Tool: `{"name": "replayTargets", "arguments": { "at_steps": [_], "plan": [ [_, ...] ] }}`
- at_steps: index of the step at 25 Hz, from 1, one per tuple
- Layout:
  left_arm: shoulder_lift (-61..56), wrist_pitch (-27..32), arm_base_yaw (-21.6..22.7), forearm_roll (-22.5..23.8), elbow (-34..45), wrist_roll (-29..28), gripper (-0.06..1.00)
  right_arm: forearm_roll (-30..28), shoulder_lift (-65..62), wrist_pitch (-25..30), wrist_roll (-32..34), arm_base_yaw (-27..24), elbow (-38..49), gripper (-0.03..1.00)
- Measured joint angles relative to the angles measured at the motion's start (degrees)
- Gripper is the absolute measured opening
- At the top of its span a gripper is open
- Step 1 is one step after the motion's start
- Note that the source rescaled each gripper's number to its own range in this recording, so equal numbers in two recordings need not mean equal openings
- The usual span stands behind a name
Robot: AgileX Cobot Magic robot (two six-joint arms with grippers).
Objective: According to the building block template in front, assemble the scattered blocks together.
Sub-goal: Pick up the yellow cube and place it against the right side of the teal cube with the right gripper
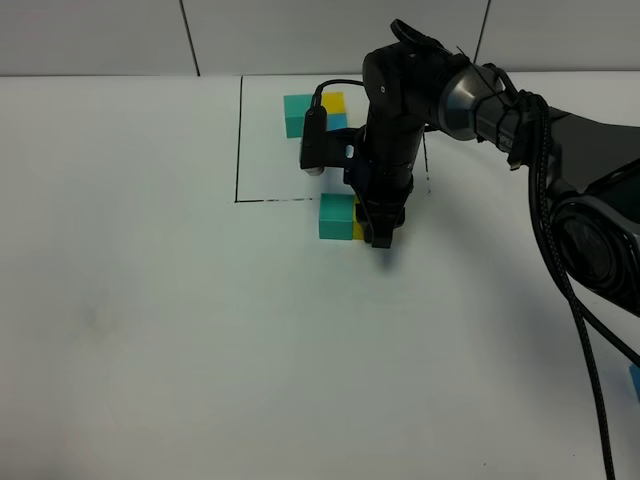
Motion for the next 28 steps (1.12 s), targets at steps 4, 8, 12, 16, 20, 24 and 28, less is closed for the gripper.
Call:
{"name": "replayTargets", "arguments": {
  "at_steps": [4, 8, 12, 16, 20, 24, 28],
  "plan": [
    [0.0, 0.0, 0.0, 0.0, 0.0, 0.0, 0.71, 0.01, 0.05, -0.15, -0.35, 0.19, 0.0, 0.01],
    [0.0, 0.0, 0.0, 0.0, 0.0, 0.0, 0.71, 0.06, 0.05, -0.08, -1.89, 0.19, 0.0, 0.01],
    [0.0, 0.0, 0.0, 0.0, 0.0, 0.0, 0.71, 0.1, 0.05, -0.04, -2.99, 0.26, 0.0, 0.01],
    [0.0, 0.0, 0.0, 0.0, 0.0, 0.0, 0.71, 0.04, 0.05, -0.04, -3.04, 0.26, 0.0, 0.01],
    [0.0, 0.0, 0.0, 0.0, 0.0, 0.0, 0.71, 0.04, 0.05, -0.09, -3.11, 0.26, 0.0, 0.01],
    [0.0, 0.0, 0.0, 0.0, 0.0, 0.0, 0.71, 0.1, 0.05, -0.09, -3.8, 0.26, 0.0, 0.01],
    [0.0, 0.0, 0.0, 0.0, 0.0, 0.0, 0.71, 0.61, 0.05, -0.09, -4.64, 0.06, 0.0, 0.01]
  ]
}}
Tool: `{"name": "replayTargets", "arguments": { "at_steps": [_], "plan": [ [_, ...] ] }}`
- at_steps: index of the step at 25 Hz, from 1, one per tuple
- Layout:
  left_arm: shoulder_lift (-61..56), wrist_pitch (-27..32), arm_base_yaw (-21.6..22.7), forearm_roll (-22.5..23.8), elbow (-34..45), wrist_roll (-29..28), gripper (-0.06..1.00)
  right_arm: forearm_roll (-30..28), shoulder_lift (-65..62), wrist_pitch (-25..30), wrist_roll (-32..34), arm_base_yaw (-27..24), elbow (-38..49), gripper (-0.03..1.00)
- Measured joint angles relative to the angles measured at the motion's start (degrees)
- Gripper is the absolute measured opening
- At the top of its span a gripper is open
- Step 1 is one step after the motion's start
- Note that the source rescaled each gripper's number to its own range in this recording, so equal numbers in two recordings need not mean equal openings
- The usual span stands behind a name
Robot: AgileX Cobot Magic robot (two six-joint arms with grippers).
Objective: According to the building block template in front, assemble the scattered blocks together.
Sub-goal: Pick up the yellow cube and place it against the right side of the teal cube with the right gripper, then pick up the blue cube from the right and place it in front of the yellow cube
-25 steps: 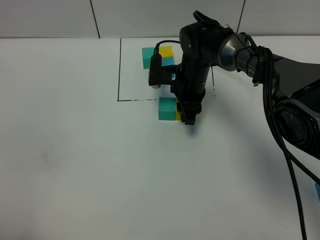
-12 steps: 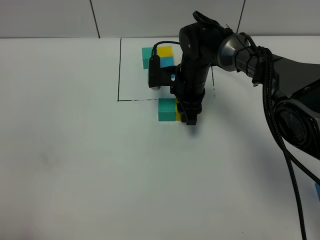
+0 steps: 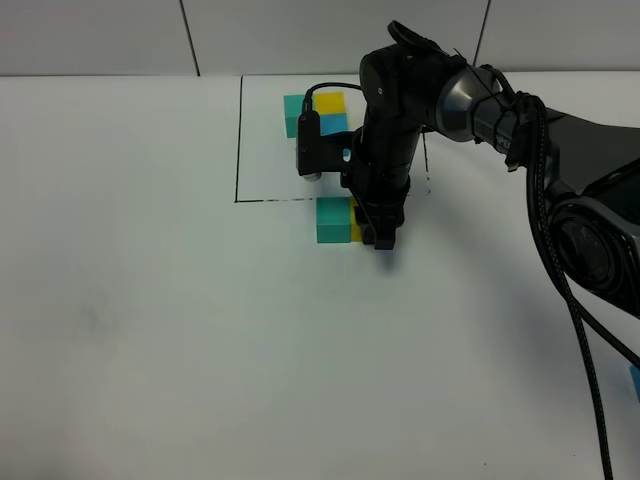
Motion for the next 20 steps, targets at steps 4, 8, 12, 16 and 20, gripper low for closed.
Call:
{"name": "replayTargets", "arguments": {
  "at_steps": [4, 8, 12, 16, 20],
  "plan": [
    [0.0, 0.0, 0.0, 0.0, 0.0, 0.0, 0.71, 0.24, 0.0, -0.19, -0.1, -0.2, 0.0, 0.07],
    [0.0, 0.0, 0.0, 0.0, 0.0, 0.0, 0.71, 0.36, -0.5, -0.39, 0.13, -0.36, 0.31, 0.49],
    [0.0, 0.0, 0.0, 0.0, 0.0, 0.0, 0.71, 0.26, -3.57, -0.31, 9.43, -1.86, 0.31, 0.8],
    [0.0, 0.0, 0.0, 0.0, 0.0, 0.07, 0.71, 0.26, -7.56, 1.6, 24.17, -5.67, 1.7, 0.85],
    [0.0, 0.0, 0.0, 0.0, 0.0, 0.07, 0.71, 0.5, -14.68, 1.76, 37.66, -9.89, 13.02, 0.85]
  ]
}}
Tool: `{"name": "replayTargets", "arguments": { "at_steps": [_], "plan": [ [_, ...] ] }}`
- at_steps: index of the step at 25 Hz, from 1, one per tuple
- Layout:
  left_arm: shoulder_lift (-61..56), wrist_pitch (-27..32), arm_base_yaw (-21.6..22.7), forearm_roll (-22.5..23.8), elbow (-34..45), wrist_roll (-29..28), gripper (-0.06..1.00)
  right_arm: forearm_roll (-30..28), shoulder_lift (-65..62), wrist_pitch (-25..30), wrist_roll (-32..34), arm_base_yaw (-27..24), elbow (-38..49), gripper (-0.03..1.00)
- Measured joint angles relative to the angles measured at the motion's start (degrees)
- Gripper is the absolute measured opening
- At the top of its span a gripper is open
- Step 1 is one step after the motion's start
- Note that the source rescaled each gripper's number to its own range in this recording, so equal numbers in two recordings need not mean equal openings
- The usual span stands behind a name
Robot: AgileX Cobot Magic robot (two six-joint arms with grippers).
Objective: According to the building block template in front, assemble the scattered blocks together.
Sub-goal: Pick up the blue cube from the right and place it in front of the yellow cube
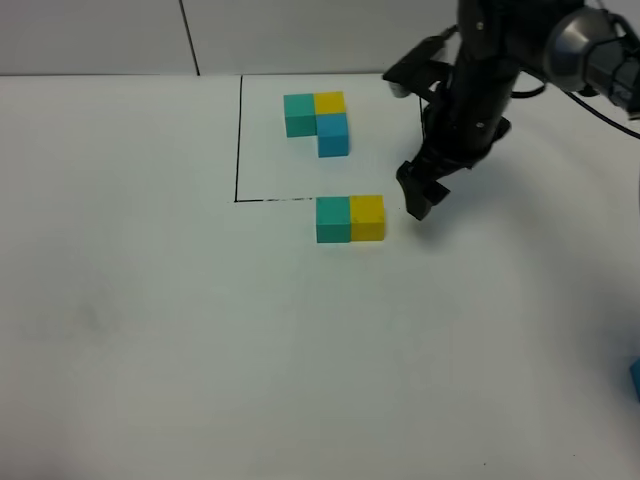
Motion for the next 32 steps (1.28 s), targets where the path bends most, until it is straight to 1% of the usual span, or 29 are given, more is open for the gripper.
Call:
{"name": "replayTargets", "arguments": {
  "at_steps": [1, 3, 6, 9, 10, 13, 16, 18, 22, 28, 32],
  "plan": [
    [0.0, 0.0, 0.0, 0.0, 0.0, 0.0, 0.71, -0.08, -2.67, -0.56, 3.98, -0.9, 4.52, 0.85],
    [0.0, 0.0, 0.0, 0.0, 0.0, 0.0, 0.71, -1.15, -8.24, -4.01, 10.27, -2.37, 13.93, 0.85],
    [0.0, 0.0, 0.0, 0.0, 0.0, 0.0, 0.71, -3.76, -18.14, -13.88, 18.27, -4.67, 30.24, 0.85],
    [0.0, 0.0, 0.0, 0.0, 0.0, 0.0, 0.71, -5.3, -27.93, -20.62, 24.88, -7.67, 43.04, 0.85],
    [0.0, 0.0, 0.0, 0.0, 0.0, 0.0, 0.71, -5.89, -31.0, -21.79, 26.67, -8.55, 46.06, 0.85],
    [0.0, 0.0, 0.0, 0.0, 0.0, -0.05, 0.71, -7.72, -37.94, -22.95, 30.94, -11.8, 54.18, 0.85],
    [0.0, 0.0, 0.0, 0.0, 0.0, -0.05, 0.71, -8.35, -42.18, -23.38, 32.55, -15.63, 58.94, 0.85],
    [0.0, 0.0, 0.0, 0.0, 0.0, -0.05, 0.71, -8.46, -43.83, -23.62, 32.46, -17.93, 61.34, 0.85],
    [0.0, 0.0, 0.0, 0.0, 0.0, -0.05, 0.71, -8.26, -45.1, -24.48, 29.96, -22.12, 65.71, 0.85],
    [0.0, 0.0, 0.0, 0.0, 0.0, -0.05, 0.71, -5.05, -45.36, -27.17, 25.62, -24.86, 68.68, 0.85],
    [0.0, 0.0, 0.0, 0.0, 0.0, -0.05, 0.71, -4.57, -45.4, -30.85, 24.04, -26.33, 71.17, 0.85]
  ]
}}
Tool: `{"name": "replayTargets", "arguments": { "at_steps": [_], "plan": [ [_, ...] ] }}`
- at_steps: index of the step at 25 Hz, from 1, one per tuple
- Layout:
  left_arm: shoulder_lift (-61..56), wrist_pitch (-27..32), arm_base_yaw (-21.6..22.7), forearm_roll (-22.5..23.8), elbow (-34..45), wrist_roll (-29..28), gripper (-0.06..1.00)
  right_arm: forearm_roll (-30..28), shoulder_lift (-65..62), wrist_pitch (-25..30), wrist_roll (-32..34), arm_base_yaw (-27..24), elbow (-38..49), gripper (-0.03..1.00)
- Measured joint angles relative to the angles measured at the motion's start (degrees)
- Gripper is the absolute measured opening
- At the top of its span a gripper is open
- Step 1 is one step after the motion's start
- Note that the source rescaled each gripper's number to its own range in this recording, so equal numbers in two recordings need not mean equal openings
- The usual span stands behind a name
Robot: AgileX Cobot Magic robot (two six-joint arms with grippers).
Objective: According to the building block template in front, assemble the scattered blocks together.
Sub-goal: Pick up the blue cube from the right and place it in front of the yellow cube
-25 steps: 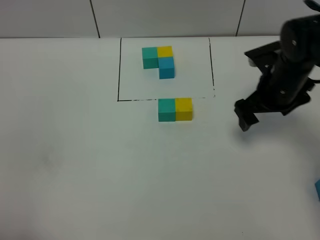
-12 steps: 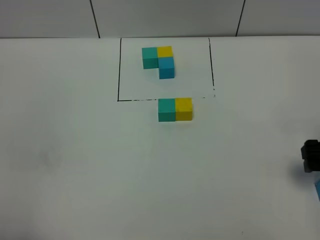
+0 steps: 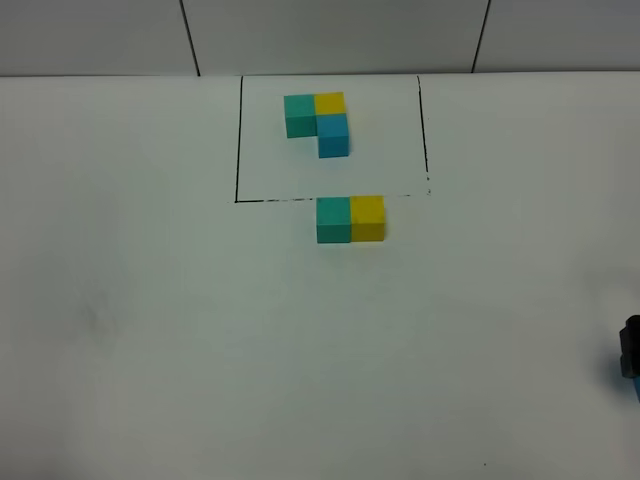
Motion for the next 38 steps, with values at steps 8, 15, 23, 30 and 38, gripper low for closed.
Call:
{"name": "replayTargets", "arguments": {
  "at_steps": [8, 15, 23, 30, 38],
  "plan": [
    [0.0, 0.0, 0.0, 0.0, 0.0, 0.0, 0.71, 0.82, 4.97, -3.54, -2.74, -0.45, 0.7, 0.76],
    [0.0, 0.0, 0.0, 0.0, 0.0, 0.0, 0.71, 2.17, 10.76, -6.46, -3.35, -0.45, 0.64, 0.6],
    [0.0, 0.0, 0.0, 0.0, 0.0, 0.0, 0.71, 3.05, 10.96, -6.46, -3.04, -0.45, 0.64, 0.02],
    [0.0, 0.0, 0.0, 0.0, 0.0, 0.0, 0.71, 3.93, 9.5, -3.52, 2.05, 7.28, -2.95, 0.02],
    [0.0, 0.0, 0.0, 0.0, 0.0, 0.0, 0.71, 0.19, 12.47, 0.56, 28.22, 32.6, -15.48, 0.02]
  ]
}}
